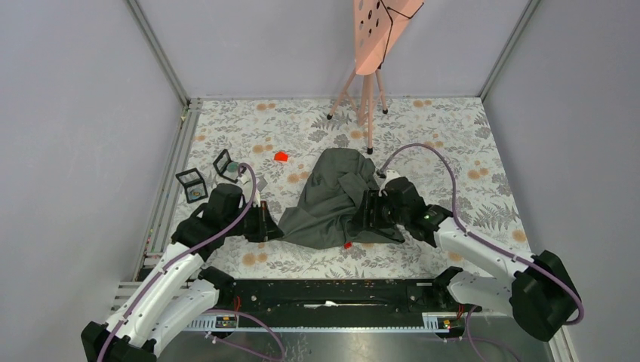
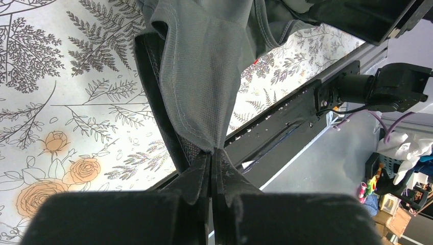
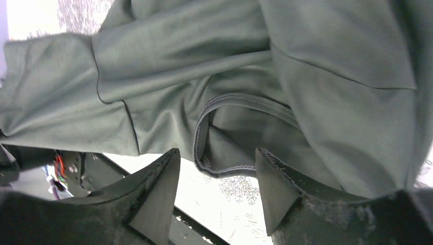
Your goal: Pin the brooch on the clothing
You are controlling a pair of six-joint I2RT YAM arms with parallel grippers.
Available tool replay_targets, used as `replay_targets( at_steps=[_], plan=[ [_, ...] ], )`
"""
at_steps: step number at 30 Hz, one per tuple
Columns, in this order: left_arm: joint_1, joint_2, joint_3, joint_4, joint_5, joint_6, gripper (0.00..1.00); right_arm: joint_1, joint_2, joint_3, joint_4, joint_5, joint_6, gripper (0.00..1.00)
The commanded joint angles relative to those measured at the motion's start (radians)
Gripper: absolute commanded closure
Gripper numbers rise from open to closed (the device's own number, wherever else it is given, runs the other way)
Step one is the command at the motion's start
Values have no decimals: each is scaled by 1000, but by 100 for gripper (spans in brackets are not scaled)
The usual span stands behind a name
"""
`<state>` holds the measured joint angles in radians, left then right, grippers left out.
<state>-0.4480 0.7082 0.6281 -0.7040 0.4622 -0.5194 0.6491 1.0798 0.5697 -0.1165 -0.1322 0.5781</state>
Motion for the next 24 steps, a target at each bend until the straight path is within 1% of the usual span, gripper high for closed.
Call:
replay_targets(
  at_steps=[1,6,9,16,17,18,19,21,22,24],
  plan=[
    [-3,-1,51,15,-30,18,100,56,67,45,76,-67,-69,40],
    [-3,6,63,15,-36,19,100,127,159,94,57,-99,-135,47],
    [-3,11,71,15,-39,21,100,163,197,105,59,-112,-155,48],
    [-2,19,76,18,-59,22,100,211,265,134,-12,-76,-181,54],
    [-2,17,77,21,-70,22,100,214,265,134,-24,-70,-182,57],
    [-2,17,77,26,-78,20,100,216,261,132,-34,-65,-181,64],
    [-2,16,79,33,-100,16,100,216,252,129,-45,-55,-178,72],
    [-2,16,89,63,-146,7,100,216,214,130,-82,2,-160,94],
    [-1,18,98,85,-168,4,100,215,182,135,-105,34,-154,99],
    [-1,39,139,141,-204,0,100,216,87,170,-159,103,-151,100]
  ],
)
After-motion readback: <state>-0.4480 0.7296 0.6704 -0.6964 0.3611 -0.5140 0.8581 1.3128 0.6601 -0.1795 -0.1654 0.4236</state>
